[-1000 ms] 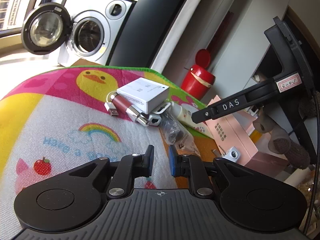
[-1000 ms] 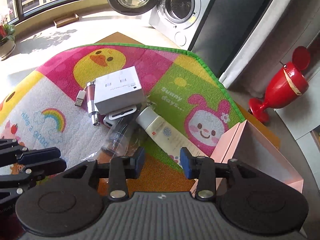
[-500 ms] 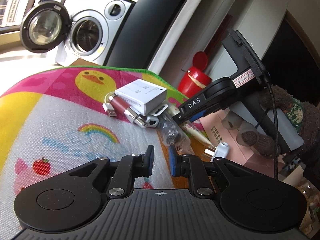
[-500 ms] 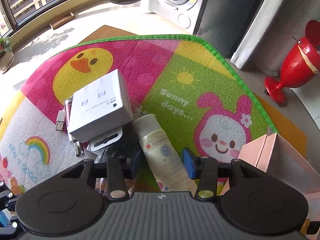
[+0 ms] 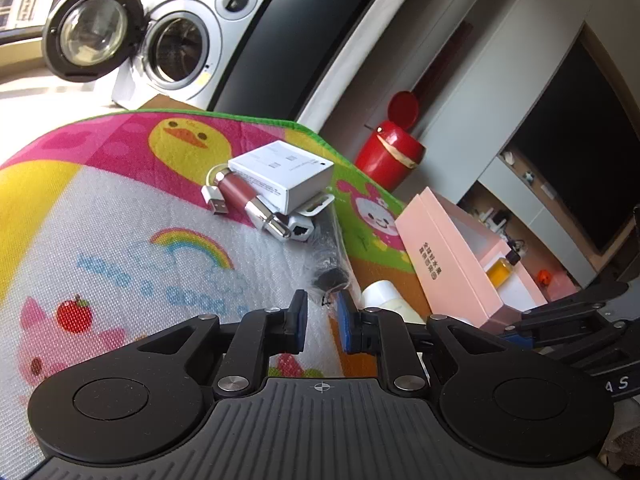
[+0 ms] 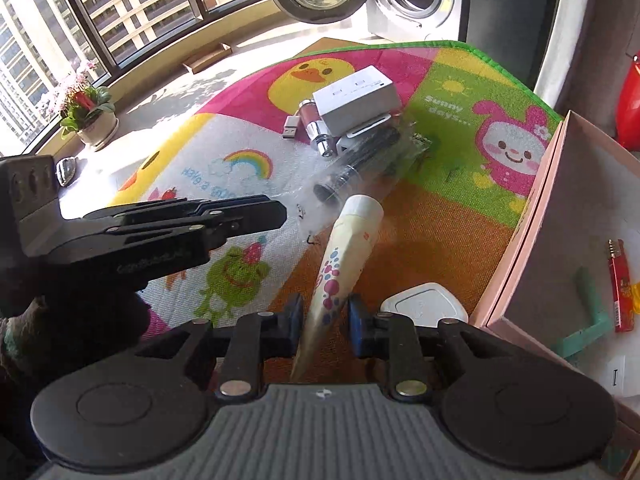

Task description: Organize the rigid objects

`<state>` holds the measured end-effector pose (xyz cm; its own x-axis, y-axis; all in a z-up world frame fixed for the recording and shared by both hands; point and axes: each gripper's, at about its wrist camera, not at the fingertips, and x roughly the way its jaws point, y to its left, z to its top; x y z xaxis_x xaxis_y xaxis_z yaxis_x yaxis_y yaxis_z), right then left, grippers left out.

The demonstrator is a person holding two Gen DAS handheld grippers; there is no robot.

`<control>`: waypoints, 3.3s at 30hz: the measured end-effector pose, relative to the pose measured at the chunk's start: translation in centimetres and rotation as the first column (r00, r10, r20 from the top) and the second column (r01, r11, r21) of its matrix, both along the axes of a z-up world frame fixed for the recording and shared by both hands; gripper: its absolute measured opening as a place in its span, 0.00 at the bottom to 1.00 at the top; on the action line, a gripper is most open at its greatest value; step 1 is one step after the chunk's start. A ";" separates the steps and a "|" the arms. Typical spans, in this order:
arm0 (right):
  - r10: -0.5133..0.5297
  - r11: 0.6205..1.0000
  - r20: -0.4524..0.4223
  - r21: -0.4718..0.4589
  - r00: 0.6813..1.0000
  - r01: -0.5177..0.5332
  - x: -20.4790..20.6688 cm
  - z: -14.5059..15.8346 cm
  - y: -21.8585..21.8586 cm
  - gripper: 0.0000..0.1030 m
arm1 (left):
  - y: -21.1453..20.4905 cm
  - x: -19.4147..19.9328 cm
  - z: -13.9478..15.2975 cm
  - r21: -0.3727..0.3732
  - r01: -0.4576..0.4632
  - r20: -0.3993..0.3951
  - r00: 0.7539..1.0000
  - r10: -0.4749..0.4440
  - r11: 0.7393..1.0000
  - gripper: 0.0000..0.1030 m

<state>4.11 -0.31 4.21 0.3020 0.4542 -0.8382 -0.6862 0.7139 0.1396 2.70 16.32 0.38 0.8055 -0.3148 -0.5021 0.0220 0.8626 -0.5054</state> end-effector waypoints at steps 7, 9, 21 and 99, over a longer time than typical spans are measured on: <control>-0.095 0.995 0.349 0.044 0.932 0.085 -5.9 2.6 -4.9 0.64 | -2.0 -0.6 1.9 0.009 0.020 -0.027 0.999 -0.020 1.000 0.17; -0.147 0.989 0.377 0.058 0.914 0.135 -5.9 1.8 -5.3 0.64 | -3.1 -1.1 2.6 0.077 0.024 -0.015 1.000 -0.023 0.997 0.17; -0.073 0.983 0.579 -0.097 0.812 0.158 -2.7 -3.3 0.6 0.31 | -3.7 -3.5 2.5 0.239 0.026 -0.075 0.997 -0.009 0.971 0.17; -0.476 0.879 0.473 0.248 0.741 0.406 -16.3 0.2 -19.7 0.38 | -16.7 -5.2 7.0 0.416 0.405 -0.028 0.901 -0.434 0.814 0.13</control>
<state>-12.20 -20.06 4.43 0.8561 0.2486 -0.4530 -0.2931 0.9556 -0.0297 -2.53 -0.42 7.33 0.6773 -0.4119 -0.6096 0.4490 0.8878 -0.1010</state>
